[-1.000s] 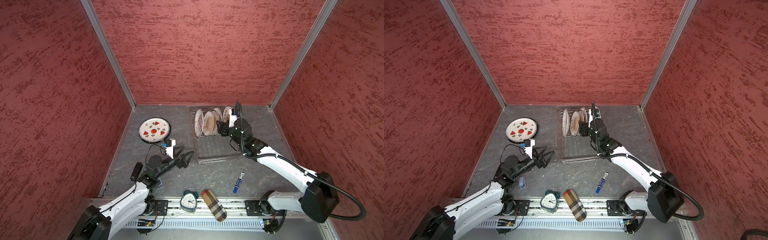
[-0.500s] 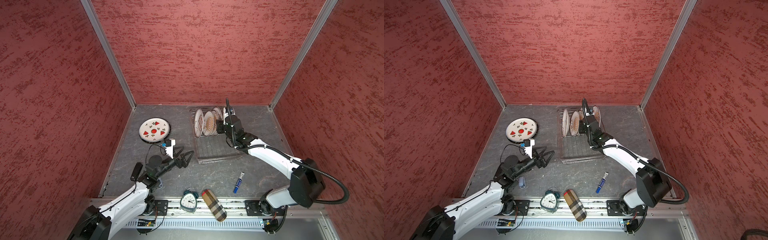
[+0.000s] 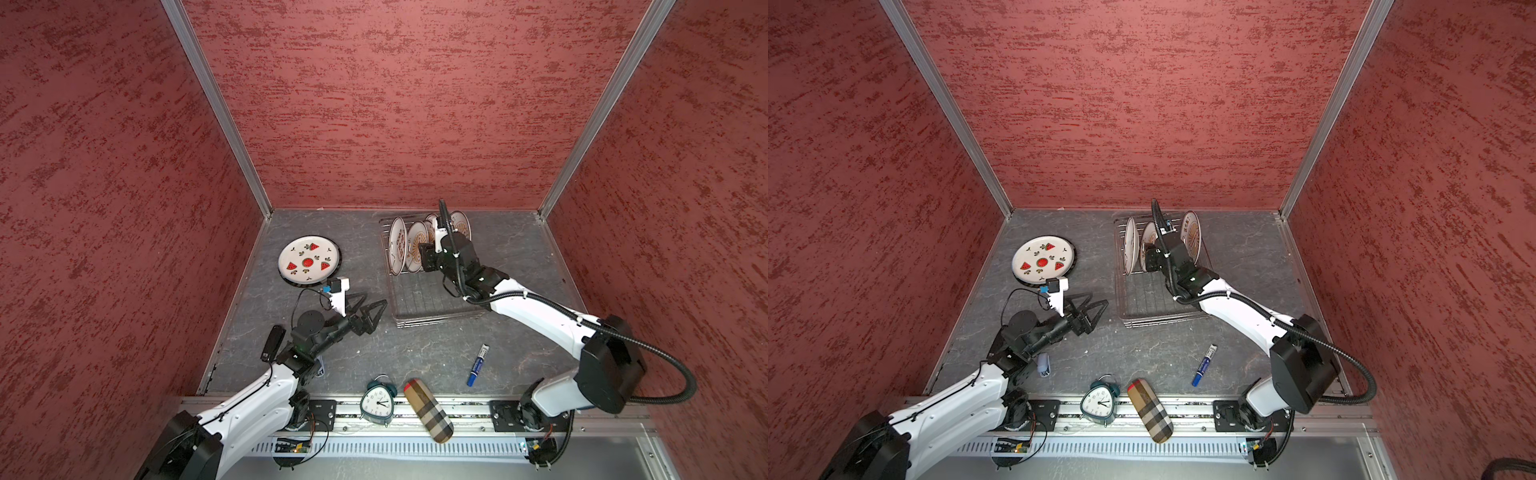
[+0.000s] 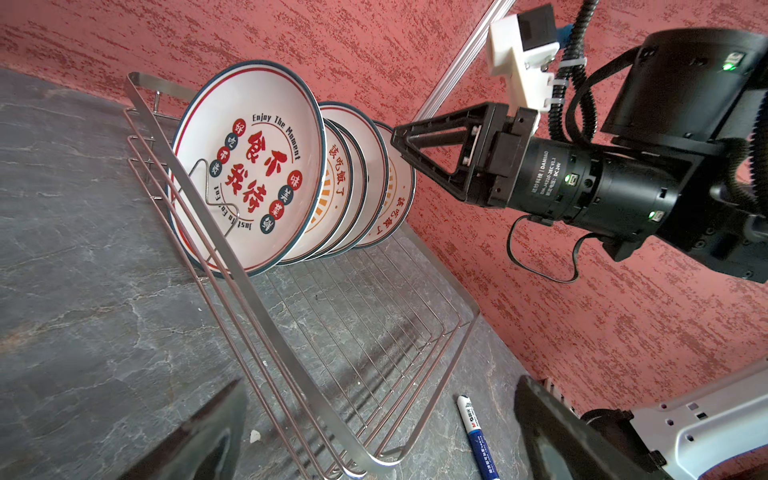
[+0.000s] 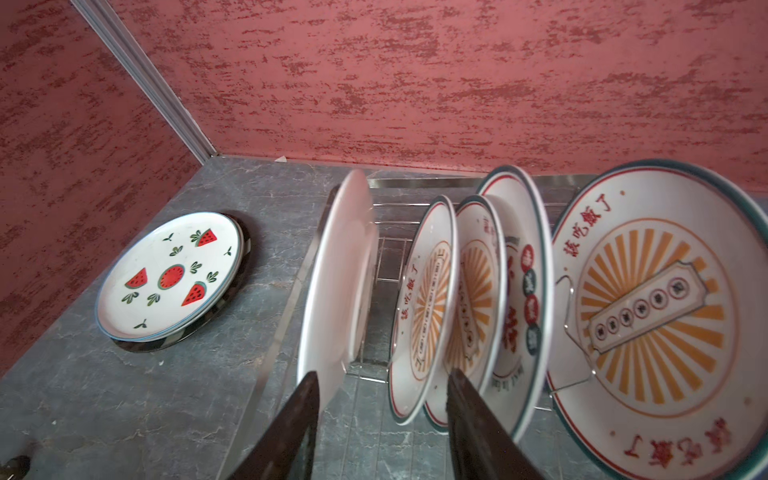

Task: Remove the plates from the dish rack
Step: 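Grasp the rim of the front 'Enjoy the Moment' plate with the right gripper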

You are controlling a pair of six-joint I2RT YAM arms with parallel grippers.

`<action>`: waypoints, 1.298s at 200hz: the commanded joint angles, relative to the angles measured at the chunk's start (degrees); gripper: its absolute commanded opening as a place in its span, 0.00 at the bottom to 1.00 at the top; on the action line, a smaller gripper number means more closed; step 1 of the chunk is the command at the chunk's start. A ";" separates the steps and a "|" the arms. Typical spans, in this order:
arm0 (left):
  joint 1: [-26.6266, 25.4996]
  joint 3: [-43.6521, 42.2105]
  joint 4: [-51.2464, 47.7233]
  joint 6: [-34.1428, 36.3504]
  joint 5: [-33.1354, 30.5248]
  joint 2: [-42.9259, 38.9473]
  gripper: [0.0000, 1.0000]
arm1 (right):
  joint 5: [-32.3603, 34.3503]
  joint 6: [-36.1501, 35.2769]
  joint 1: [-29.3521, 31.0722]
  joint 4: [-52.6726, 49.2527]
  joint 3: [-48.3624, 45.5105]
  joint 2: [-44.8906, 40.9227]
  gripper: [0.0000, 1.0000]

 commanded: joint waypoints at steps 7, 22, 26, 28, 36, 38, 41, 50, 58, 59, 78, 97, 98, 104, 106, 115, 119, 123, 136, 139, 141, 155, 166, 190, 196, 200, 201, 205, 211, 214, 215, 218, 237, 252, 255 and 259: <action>0.16 0.83 -0.41 -1.36 -0.83 -0.90 0.99 | 5.74 0.69 3.44 -2.54 5.44 3.45 0.45; 0.59 0.70 -0.28 -1.83 -0.63 -1.04 0.99 | 4.40 1.13 4.49 -1.57 6.34 4.77 0.45; 0.76 0.69 -0.20 -2.08 -0.52 -0.95 0.99 | 4.09 1.17 4.68 -1.76 6.89 5.34 0.45; 0.85 0.63 -0.19 -2.10 -0.45 -0.92 0.99 | 4.08 1.27 4.78 -2.03 7.20 5.65 0.45; 1.25 0.53 -0.02 -2.50 -0.08 -0.95 0.99 | 4.80 1.88 5.09 -3.77 9.08 7.17 0.45; 1.35 0.52 0.05 -2.54 0.01 -0.92 0.99 | 5.07 1.91 5.15 -4.18 9.48 7.53 0.45; 1.47 0.52 0.07 -2.64 0.11 -0.96 0.99 | 5.49 2.13 5.17 -4.79 10.15 8.09 0.46; 1.83 0.43 0.11 -2.88 0.29 -1.01 0.99 | 7.20 2.71 5.26 -6.48 12.00 9.89 0.45; 2.10 0.35 0.00 -3.06 0.22 -0.99 0.99 | 8.93 3.12 5.26 -7.72 13.61 11.72 0.43; 2.15 0.35 -0.05 -3.07 0.22 -1.02 0.99 | 9.14 3.18 5.21 -7.85 13.80 11.93 0.43; 2.68 0.34 -0.37 -3.37 -0.11 -1.14 0.99 | 12.64 4.65 5.23 -11.74 17.90 15.94 0.40; 2.90 0.17 -0.46 -3.59 -0.31 -1.30 0.99 | 15.20 6.04 5.24 -14.42 21.02 18.87 0.35; 2.90 0.17 -0.46 -3.60 -0.31 -1.27 0.99 | 15.35 6.13 5.25 -14.50 21.15 18.98 0.35; 2.91 0.17 -0.46 -3.54 -0.32 -1.32 0.99 | 15.86 6.34 5.20 -14.70 21.53 19.62 0.34; 2.91 0.17 -0.46 -3.59 -0.32 -1.34 0.99 | 16.09 6.39 5.22 -14.73 21.69 19.81 0.34; 2.97 0.10 -0.46 -3.54 -0.36 -1.39 0.99 | 16.53 6.47 5.21 -14.62 22.28 20.59 0.33; 3.01 0.08 -0.46 -3.53 -0.36 -1.41 0.99 | 16.80 6.50 5.17 -14.64 22.57 20.92 0.33; 3.00 0.08 -0.46 -3.58 -0.39 -1.41 0.99 | 17.02 6.54 5.17 -14.69 22.91 21.36 0.32; 2.98 0.08 -0.54 -3.58 -0.58 -1.41 0.99 | 17.95 6.68 5.17 -15.36 24.46 22.91 0.31; 2.99 0.06 -0.54 -3.59 -0.56 -1.40 1.00 | 18.36 6.80 5.17 -15.70 24.90 23.35 0.30; 2.99 0.03 -0.54 -3.64 -0.60 -1.40 0.99 | 18.63 6.85 5.17 -15.93 25.15 23.56 0.30; 3.06 0.09 -0.62 -3.76 -0.65 -1.38 0.99 | 19.61 7.19 5.17 -16.91 27.16 25.42 0.29; 3.07 0.14 -0.63 -3.80 -0.57 -1.37 1.00 | 20.09 7.35 5.17 -17.87 28.67 26.85 0.28; 3.08 0.17 -0.96 -3.73 -0.75 -1.66 0.99 | 22.09 7.95 5.17 -20.46 31.52 29.49 0.25; 3.08 0.17 -1.03 -3.65 -0.84 -1.67 0.99 | 22.65 8.13 5.08 -20.90 31.95 29.90 0.24; 3.08 0.17 -1.07 -3.63 -0.84 -1.67 0.99 | 22.93 8.16 5.08 -21.10 32.22 30.14 0.24; 3.08 0.12 -1.07 -3.66 -0.84 -1.67 0.99 | 22.99 8.20 5.08 -21.18 32.29 30.24 0.24; 3.11 0.16 -1.15 -3.61 -0.86 -1.73 1.00 | 23.21 8.29 5.01 -21.43 32.46 30.34 0.23; 3.14 0.22 -1.16 -3.60 -0.88 -1.76 0.99 | 23.42 8.47 4.99 -21.72 32.81 30.64 0.22; 3.16 0.21 -1.16 -3.60 -0.85 -1.76 0.99 | 23.56 8.51 4.95 -21.77 32.92 30.77 0.22; 3.16 0.23 -1.16 -3.65 -0.84 -1.76 0.99 | 23.57 8.51 4.93 -21.77 32.94 30.81 0.22; 3.11 0.24 -1.16 -3.62 -0.77 -1.72 0.99 | 23.65 8.47 4.91 -21.80 33.03 30.93 0.22; 3.11 0.23 -1.16 -3.70 -0.64 -1.73 0.99 | 24.18 8.69 4.82 -22.13 33.68 31.68 0.21; 3.16 0.19 -1.16 -3.71 -0.75 -1.76 0.99 | 25.04 8.86 4.64 -22.60 34.50 32.42 0.20; 3.16 0.17 -1.16 -3.69 -0.75 -1.73 0.99 | 25.22 8.93 4.64 -22.71 34.68 32.63 0.20; 3.15 0.18 -1.17 -3.75 -0.80 -1.72 0.99 | 25.50 8.95 4.64 -22.74 34.87 32.83 0.19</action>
